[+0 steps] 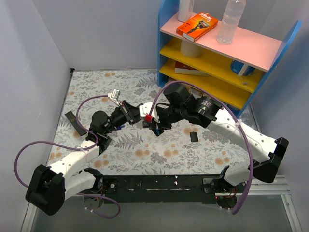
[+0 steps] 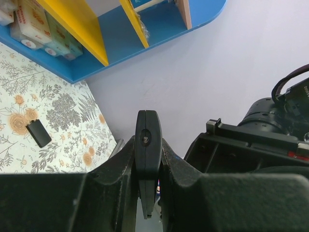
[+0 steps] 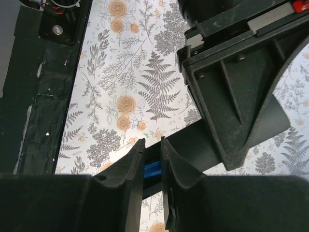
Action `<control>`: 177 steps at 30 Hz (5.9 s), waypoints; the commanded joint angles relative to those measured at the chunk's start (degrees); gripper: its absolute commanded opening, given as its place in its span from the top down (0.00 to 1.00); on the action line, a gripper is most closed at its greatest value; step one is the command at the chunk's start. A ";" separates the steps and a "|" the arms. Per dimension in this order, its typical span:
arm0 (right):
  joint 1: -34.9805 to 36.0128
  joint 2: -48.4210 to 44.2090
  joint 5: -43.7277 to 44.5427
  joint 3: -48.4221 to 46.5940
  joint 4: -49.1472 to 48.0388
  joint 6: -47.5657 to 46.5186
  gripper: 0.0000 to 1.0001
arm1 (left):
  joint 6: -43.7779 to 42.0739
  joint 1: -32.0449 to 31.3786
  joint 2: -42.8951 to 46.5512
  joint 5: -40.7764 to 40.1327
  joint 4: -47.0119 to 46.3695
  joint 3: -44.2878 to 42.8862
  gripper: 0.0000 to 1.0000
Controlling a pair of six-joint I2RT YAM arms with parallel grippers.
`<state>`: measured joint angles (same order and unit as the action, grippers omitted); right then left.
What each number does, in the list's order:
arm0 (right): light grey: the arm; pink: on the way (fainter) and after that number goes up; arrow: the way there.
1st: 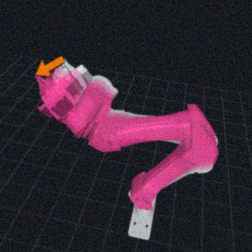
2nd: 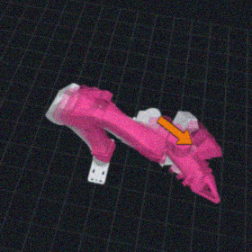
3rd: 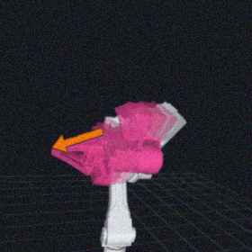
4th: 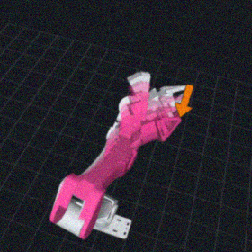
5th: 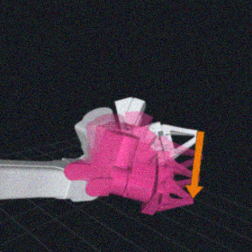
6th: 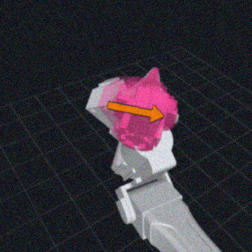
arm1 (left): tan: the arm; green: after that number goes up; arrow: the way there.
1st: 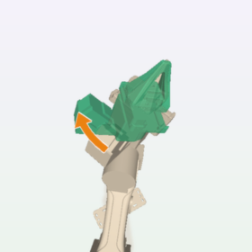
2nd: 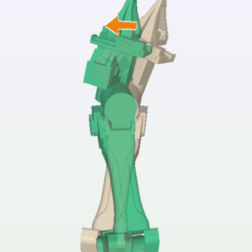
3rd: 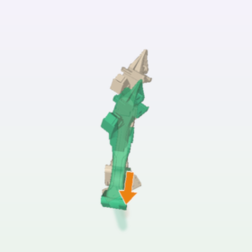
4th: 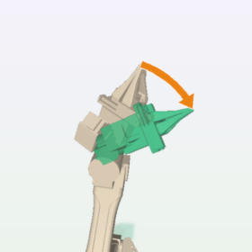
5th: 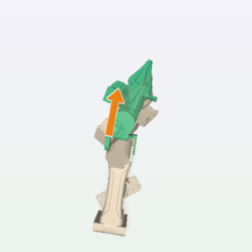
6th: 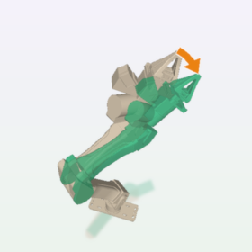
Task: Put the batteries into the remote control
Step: Load the battery into the remote control.
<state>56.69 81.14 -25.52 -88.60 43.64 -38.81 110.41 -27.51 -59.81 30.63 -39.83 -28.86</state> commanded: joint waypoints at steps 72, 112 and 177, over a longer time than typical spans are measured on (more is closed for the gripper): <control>0.00 -0.81 4.60 1.94 4.00 1.98 0.81 | -1.07 -0.09 1.63 0.13 -1.21 -0.84 1.00; 0.00 0.06 -0.05 -4.65 4.97 0.93 0.64 | -1.86 -0.18 1.10 1.62 -0.60 0.03 1.00; -0.88 -2.04 2.31 9.41 -0.57 3.21 0.77 | 2.45 -0.09 3.38 -0.31 -10.54 0.56 1.00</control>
<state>56.21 77.65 -25.26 -81.08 38.30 -37.01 109.62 -27.51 -59.57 31.77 -42.87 -26.65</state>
